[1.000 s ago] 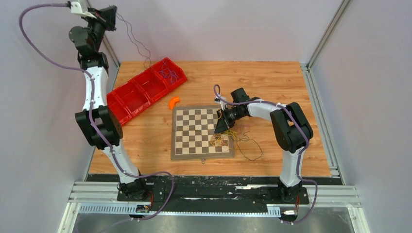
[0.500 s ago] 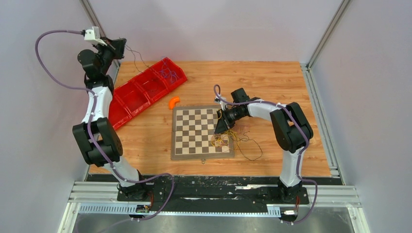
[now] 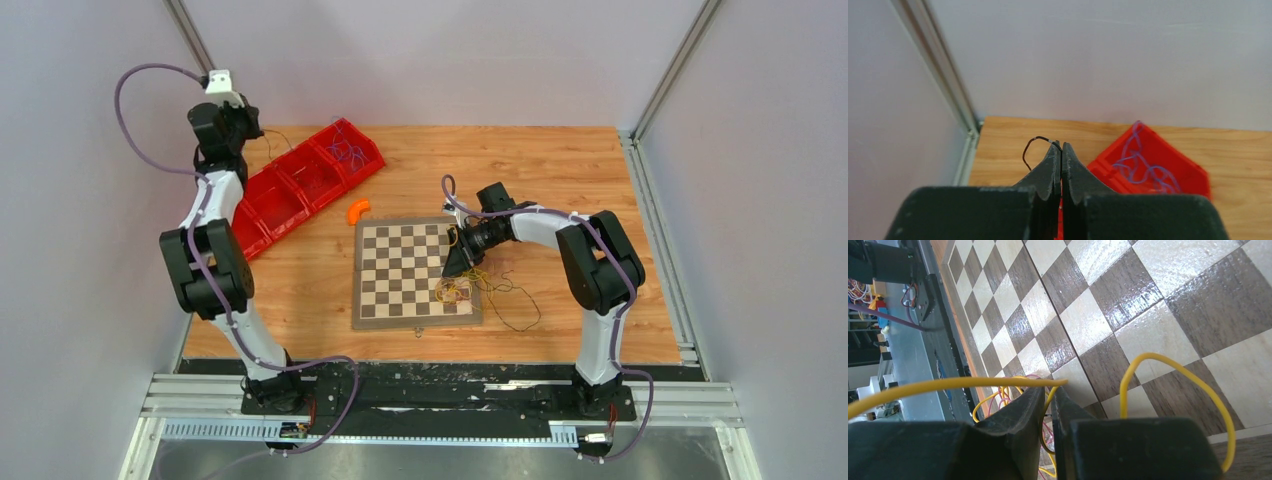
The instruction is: Untangle the cables
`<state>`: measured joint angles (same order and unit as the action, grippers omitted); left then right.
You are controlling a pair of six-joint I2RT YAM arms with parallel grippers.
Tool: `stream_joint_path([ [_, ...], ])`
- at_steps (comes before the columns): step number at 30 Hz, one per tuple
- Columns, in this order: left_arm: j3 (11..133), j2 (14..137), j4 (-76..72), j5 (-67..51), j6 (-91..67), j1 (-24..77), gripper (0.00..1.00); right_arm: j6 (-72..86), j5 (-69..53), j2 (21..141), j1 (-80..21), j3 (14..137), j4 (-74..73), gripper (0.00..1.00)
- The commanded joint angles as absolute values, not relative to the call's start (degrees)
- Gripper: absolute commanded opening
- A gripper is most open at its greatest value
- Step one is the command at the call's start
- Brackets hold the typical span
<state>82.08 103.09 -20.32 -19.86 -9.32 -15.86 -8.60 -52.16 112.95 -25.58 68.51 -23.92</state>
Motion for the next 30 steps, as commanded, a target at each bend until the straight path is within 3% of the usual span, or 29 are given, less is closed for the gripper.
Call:
stream_joint_path([
  [1,89.5,108.2,-19.25,-2.84,3.61,-11.46,0.0,-10.99,-46.75,115.77,-25.54,66.36,-25.06,0.16],
  [3,92.83,111.42,-20.74,10.56,7.77,-8.94,0.0,-10.99,-46.75,115.92,-25.41,66.14,-25.06,0.16],
  [7,100.31,117.31,-23.24,23.44,14.67,-5.62,0.0,-10.94,-46.69,115.99,-25.27,65.75,-24.92,0.16],
  [14,98.66,119.65,-27.44,23.63,20.85,-4.09,0.0,-10.64,-48.25,115.34,-25.19,66.07,-25.11,0.21],
  [18,94.11,115.99,-22.23,11.77,13.73,-5.12,0.0,-10.89,-50.42,113.22,-25.24,66.75,-26.49,0.43],
  [25,90.27,110.85,-18.69,8.7,9.9,-6.12,0.0,-13.97,-49.76,106.29,-25.21,68.9,-32.1,0.75],
  [27,89.17,109.55,-18.04,8.96,10.33,-6.41,0.0,-15.44,-48.06,103.53,-25.31,68.82,-33.3,0.96],
  [30,88.41,108.33,-15.44,9.04,9.4,-7.15,0.0,-17.8,-45.42,99.76,-25.19,69.62,-35.34,1.0],
])
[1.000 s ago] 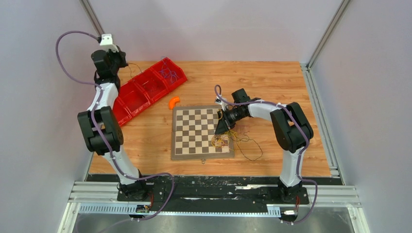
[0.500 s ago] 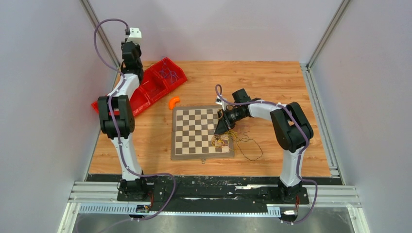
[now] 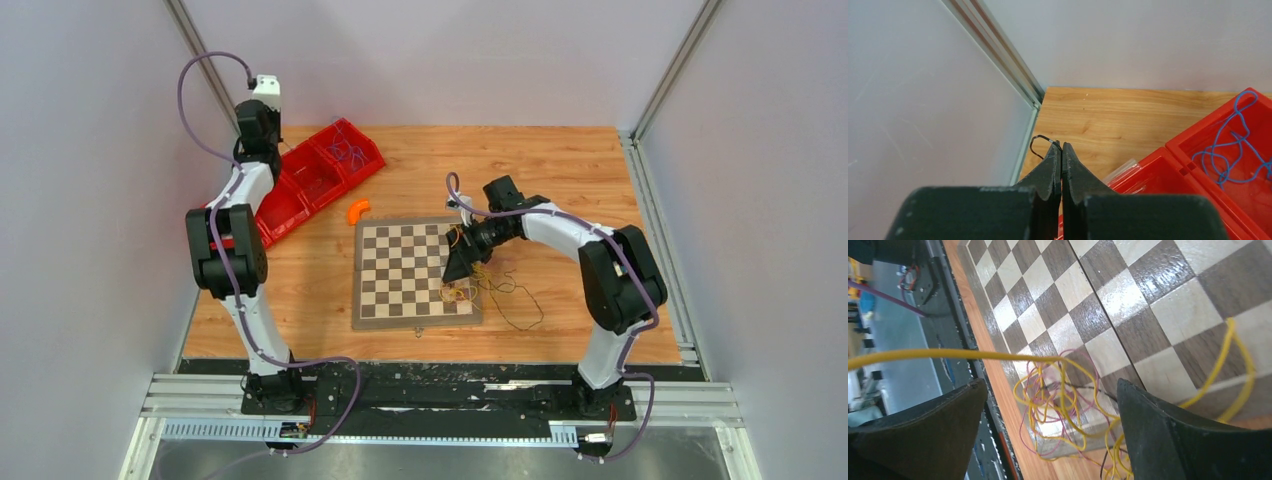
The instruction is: Untangle the cables
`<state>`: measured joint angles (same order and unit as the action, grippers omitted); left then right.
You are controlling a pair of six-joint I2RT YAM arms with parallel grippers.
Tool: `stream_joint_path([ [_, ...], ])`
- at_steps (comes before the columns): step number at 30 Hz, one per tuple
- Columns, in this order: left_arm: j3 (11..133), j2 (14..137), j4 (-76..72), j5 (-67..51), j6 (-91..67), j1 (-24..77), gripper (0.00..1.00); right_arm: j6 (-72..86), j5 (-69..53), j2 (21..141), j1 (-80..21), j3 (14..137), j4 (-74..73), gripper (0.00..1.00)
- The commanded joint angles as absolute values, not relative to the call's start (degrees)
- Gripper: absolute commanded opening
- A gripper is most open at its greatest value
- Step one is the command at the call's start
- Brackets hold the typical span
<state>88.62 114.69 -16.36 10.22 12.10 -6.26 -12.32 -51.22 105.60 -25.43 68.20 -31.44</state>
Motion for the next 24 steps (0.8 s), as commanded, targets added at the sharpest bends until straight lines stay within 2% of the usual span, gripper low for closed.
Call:
stream_joint_path([
  [1,88.42,107.72,-14.71,8.65,8.7,-7.44,0.0,-18.63,-44.7,98.62,-25.12,70.21,-36.25,1.0],
  [6,89.24,105.79,-10.91,5.49,5.28,-8.84,0.0,-22.78,-41.79,94.97,-24.79,75.85,-40.04,0.99],
  [9,89.83,105.63,-10.58,7.01,6.58,-8.87,0.0,-22.44,-40.56,95.22,-24.78,82.19,-40.28,0.94],
  [16,92.43,109.24,-16.71,13.32,6.93,-9.13,0.0,-13.81,-45.4,104.61,-24.8,96.26,-39.02,0.86],
  [24,104.41,119.61,-23.87,12.73,3.82,-9.14,0.0,-11.36,-47.84,107.82,-24.78,94.33,-38.18,0.84],
])
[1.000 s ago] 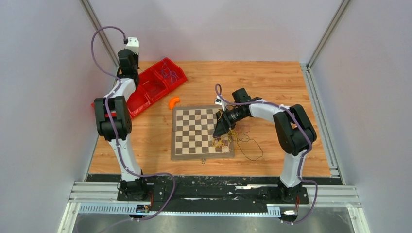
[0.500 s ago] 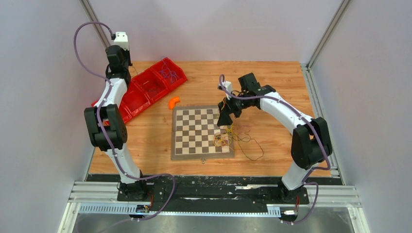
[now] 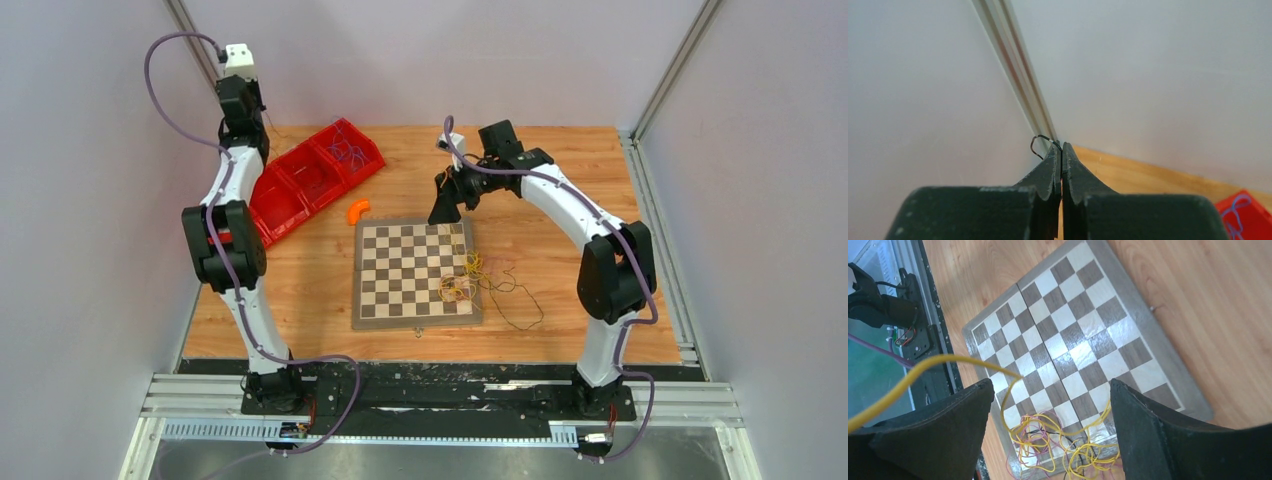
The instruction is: Untangle the cables
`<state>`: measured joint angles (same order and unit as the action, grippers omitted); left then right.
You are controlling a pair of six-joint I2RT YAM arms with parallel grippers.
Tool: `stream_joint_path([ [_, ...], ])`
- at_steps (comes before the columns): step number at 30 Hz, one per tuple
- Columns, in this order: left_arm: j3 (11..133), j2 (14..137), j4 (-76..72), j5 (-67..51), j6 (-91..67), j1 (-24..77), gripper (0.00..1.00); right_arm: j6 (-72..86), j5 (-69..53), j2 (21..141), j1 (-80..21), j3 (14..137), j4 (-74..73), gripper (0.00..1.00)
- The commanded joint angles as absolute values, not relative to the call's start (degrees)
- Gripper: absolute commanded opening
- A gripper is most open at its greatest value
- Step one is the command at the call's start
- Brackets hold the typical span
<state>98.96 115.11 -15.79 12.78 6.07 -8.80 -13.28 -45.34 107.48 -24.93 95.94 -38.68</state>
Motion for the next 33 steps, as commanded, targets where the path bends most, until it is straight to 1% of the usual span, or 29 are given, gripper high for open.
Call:
stream_joint_path([
  [1,104.7,120.32,-26.64,10.57,3.57,-9.14,0.0,-11.42,-47.89,107.9,-24.79,93.49,-37.76,0.84],
  [4,104.45,122.64,-30.45,6.63,1.95,-9.14,0.0,-11.01,-47.9,108.83,-24.79,92.72,-37.55,0.84],
  [6,102.14,122.52,-33.38,2.8,1.1,-9.13,0.0,-10.42,-47.92,109.26,-24.75,92.49,-37.58,0.84],
  [9,94.55,119.78,-36.57,-6.94,1.67,-9.12,0.0,-9.36,-48.18,109.94,-24.9,92.52,-37.53,0.84],
  [13,84.31,114.82,-37.28,-15.06,5.51,-9.26,0.0,-8.48,-47.32,108.73,-24.94,91.85,-37.83,0.84],
  [16,77.6,111.88,-34.17,-19.81,10.47,-9.5,0.0,-11.96,-44.7,106.9,-25.75,90.36,-39.05,0.84],
  [20,74.2,110.13,-29.0,-23.88,16.54,-9.69,0.0,-16.54,-41.9,106.44,-26.48,88.76,-41.92,0.85],
  [22,75.87,110.61,-23.69,-27.78,18.11,-9.75,0.0,-17.31,-41.36,106.4,-26.49,88.2,-42.72,0.85],
  [25,82.34,112.57,-15.58,-32.71,18.34,-9.76,0.0,-17.92,-41.14,106.13,-26.57,87.96,-43.11,0.85],
  [28,89.4,117.56,-4.81,-32.03,19.38,-9.8,0.0,-17.82,-42.54,106.83,-26.48,88.01,-43.33,0.85],
  [29,91.94,118.46,-3.37,-30.92,19.44,-9.99,0.0,-17.67,-42.85,107.31,-26.49,88.31,-43.38,0.85],
  [33,95.7,121.89,3.39,-30.36,23.27,-10.4,0.0,-17.39,-43.78,108.34,-26.33,90.55,-43.99,0.85],
])
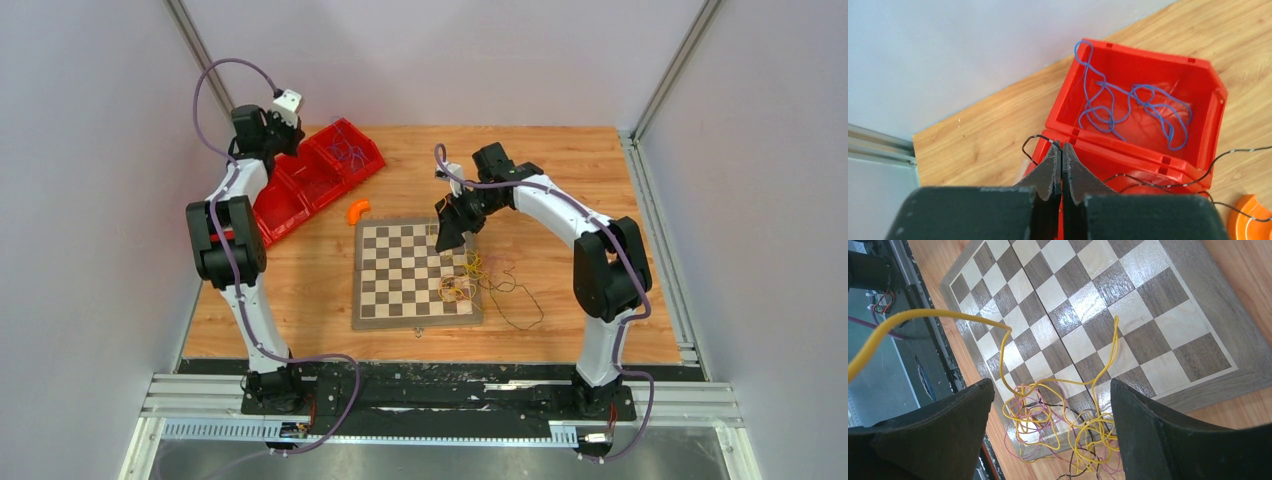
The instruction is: Untangle the cables
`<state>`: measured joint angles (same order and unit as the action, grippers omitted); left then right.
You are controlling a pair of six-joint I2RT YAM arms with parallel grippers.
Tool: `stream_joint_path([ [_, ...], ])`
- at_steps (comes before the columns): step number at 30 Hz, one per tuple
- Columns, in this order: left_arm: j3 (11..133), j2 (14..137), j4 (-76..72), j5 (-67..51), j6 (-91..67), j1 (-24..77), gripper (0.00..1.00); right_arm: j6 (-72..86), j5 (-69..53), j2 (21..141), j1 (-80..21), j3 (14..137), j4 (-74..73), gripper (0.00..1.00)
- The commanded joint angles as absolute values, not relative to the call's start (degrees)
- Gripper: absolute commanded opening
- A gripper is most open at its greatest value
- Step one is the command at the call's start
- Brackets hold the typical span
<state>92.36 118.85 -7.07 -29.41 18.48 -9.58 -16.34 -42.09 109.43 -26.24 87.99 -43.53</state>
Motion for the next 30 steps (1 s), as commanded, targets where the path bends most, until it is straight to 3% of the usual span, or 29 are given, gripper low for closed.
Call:
stream_joint_path([
  [1,95.97,122.08,4.78,-30.52,23.46,-10.43,0.0,-17.66,-43.89,108.49,-26.24,90.86,-44.09,0.85],
  [7,95.92,121.56,8.98,-32.06,23.8,-10.82,0.03,-17.84,-46.02,111.18,-25.99,94.14,-46.25,0.85],
  [12,99.01,121.79,11.49,-33.73,20.44,-12.08,0.47,-18.58,-46.2,112.24,-25.94,95.74,-47.66,0.85],
  [21,112.08,120.8,26.56,-36.14,17.58,-12.74,0.95,-18.54,-46.83,113.12,-25.81,97.18,-49.03,0.85],
  [27,122.54,123.27,45.72,-42.16,26.94,-12.63,1.0,-18.72,-47.01,113.75,-24.99,98.67,-49.67,0.85],
  [30,120.86,120.52,51.19,-45.6,33.92,-10.23,1.0,-18.67,-47.28,114.14,-24.42,99.26,-50.0,0.85],
])
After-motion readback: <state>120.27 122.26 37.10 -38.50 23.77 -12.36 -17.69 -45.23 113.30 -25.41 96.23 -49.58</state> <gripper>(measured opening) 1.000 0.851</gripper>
